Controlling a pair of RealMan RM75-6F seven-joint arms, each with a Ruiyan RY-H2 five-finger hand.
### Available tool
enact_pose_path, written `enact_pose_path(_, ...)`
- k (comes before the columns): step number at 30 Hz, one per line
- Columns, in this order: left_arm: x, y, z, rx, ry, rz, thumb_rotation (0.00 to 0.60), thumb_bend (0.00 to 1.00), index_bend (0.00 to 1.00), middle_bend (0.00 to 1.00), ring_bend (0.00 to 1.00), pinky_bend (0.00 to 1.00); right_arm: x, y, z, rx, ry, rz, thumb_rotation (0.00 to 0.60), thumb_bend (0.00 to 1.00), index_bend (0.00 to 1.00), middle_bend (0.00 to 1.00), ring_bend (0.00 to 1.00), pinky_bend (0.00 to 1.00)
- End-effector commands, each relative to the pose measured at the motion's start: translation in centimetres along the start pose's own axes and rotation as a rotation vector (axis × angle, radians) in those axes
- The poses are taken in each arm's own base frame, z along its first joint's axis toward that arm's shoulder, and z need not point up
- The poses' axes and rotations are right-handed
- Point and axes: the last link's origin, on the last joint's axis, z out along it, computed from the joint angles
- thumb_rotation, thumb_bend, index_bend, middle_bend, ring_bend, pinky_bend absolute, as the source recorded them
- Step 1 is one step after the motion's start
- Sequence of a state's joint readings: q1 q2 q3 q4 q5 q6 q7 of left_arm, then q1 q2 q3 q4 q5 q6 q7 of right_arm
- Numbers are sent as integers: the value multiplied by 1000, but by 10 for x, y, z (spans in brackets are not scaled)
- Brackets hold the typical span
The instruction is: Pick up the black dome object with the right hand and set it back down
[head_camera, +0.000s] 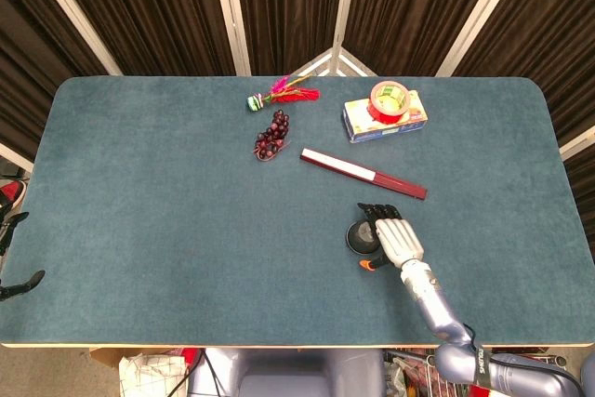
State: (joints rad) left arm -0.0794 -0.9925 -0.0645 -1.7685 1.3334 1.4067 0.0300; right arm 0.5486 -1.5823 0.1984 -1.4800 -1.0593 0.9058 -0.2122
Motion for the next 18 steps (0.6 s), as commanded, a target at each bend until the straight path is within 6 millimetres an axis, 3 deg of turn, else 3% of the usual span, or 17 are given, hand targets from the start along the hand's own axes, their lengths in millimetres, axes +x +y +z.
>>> enact_pose_path(1,0,0,0,-1,0,1,600,311,139,0,0,88,0,-1,2,0,-1,-1,600,120,21,205,76,0)
enact_pose_path(11,-1,1,0,1,-2,6,600,311,139,0,0,88,-1,-1,6,2,4,0,600,120,21,289,78,0)
enact_pose_path(18,-2,1,0,1,-4,12,600,311,138,0,0,88,2,-3,7,14,24,7,600,119,56,383,139,0)
